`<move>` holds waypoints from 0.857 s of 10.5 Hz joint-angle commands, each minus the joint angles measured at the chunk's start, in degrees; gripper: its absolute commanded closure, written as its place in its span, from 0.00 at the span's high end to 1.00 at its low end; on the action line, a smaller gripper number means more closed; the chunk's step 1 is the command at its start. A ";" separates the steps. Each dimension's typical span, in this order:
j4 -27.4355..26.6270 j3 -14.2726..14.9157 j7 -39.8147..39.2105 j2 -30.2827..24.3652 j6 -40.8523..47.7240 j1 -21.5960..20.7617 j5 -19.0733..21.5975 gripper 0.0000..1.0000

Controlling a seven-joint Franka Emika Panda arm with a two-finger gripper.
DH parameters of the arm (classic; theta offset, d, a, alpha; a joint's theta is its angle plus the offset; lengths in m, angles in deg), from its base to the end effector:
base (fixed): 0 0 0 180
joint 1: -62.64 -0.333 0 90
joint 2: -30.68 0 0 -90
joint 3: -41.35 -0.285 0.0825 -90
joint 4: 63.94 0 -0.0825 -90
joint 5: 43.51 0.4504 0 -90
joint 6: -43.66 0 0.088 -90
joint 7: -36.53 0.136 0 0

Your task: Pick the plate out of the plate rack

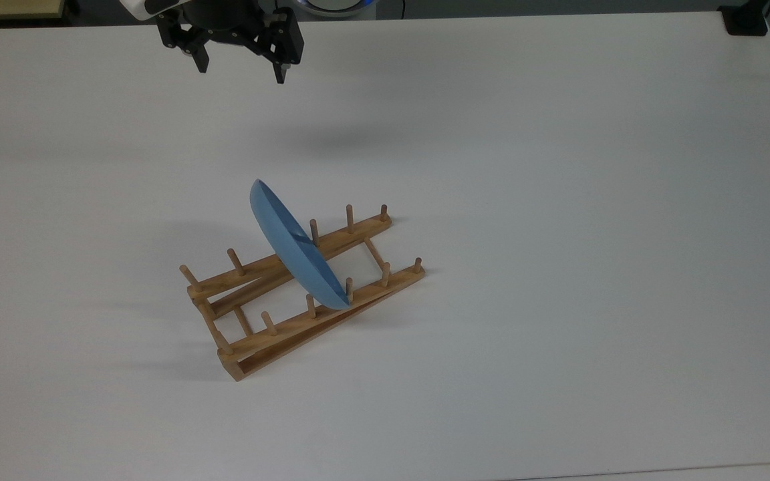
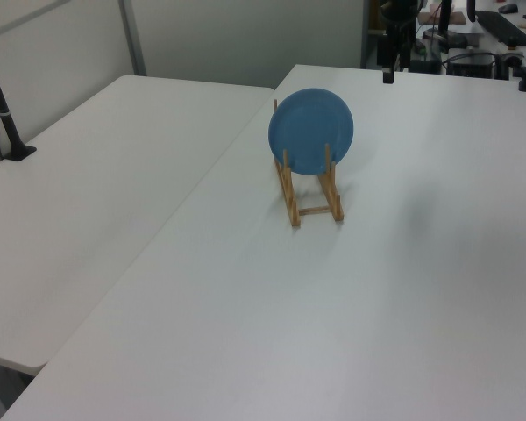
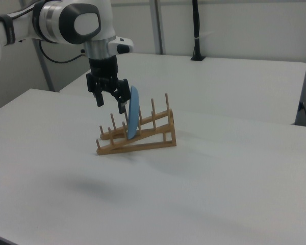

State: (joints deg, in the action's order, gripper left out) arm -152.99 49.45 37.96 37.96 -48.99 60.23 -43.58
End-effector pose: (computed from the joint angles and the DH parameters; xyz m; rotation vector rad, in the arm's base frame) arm 0.6507 -0.0613 0.4970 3.1173 -0.1929 -0.0994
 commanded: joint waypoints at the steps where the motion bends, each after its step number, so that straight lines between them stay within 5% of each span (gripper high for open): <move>1: 1.05 -0.44 -3.25 -1.22 -0.50 1.34 2.51 1.00; 6: 1.16 -0.45 -3.18 -1.04 -0.77 0.83 1.92 1.00; 9: 3.44 -0.98 -3.36 0.88 -4.27 -1.26 -2.46 1.00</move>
State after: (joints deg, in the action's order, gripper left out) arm -151.09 48.99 35.66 37.81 -49.74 61.00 -43.20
